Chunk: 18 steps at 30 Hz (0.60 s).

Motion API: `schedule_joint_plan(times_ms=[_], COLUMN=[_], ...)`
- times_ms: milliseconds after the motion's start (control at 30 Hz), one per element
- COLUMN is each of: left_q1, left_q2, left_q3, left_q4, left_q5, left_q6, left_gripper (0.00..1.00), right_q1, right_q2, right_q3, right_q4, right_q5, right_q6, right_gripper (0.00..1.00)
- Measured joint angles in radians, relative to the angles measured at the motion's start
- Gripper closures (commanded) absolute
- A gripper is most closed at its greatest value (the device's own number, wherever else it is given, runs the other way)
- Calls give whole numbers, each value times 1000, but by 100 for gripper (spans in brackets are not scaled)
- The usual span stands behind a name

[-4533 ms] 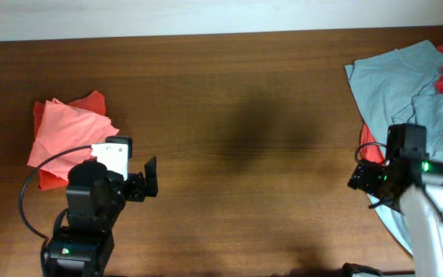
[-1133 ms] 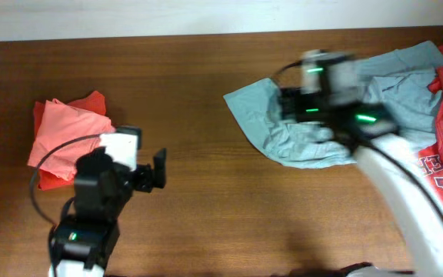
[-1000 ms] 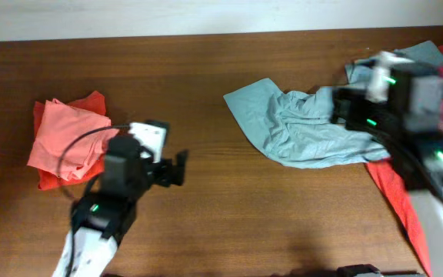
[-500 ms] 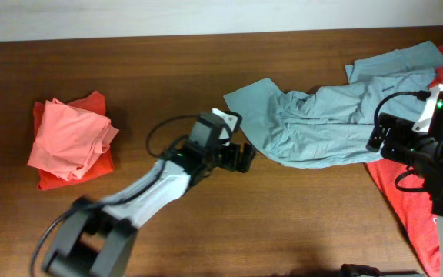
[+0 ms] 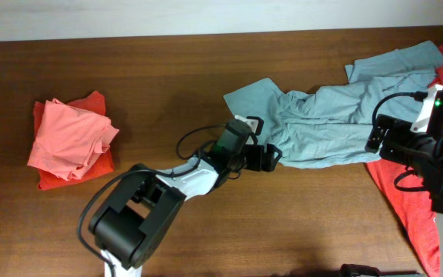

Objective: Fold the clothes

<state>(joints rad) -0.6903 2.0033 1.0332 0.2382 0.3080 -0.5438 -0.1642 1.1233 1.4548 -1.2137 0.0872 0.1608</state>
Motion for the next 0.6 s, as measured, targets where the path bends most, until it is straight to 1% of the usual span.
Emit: schedule_joint_plan(times_ms=[100, 133, 200, 267, 367, 600], left_q1=[-9, -11, -17, -18, -19, -15], left_q2=[33, 40, 50, 51, 52, 52], left_q3=[29, 35, 42, 42, 42, 42], left_q4=[3, 6, 2, -6, -6, -11], left_q5=[0, 0, 1, -1, -8, -28], left_q6=[-9, -16, -19, -23, -27, -29], left_gripper=[43, 52, 66, 82, 100, 100], right_q1=[0, 0, 0, 0, 0, 0], right_q2=[0, 0, 0, 0, 0, 0], right_q3=[0, 0, 0, 0, 0, 0], right_q4=[-10, -11, -12, -13, -13, -13], right_q5=[-2, -2, -2, -2, -2, -2], right_q6=[0, 0, -1, 0, 0, 0], right_gripper=[1, 1, 2, 1, 1, 1])
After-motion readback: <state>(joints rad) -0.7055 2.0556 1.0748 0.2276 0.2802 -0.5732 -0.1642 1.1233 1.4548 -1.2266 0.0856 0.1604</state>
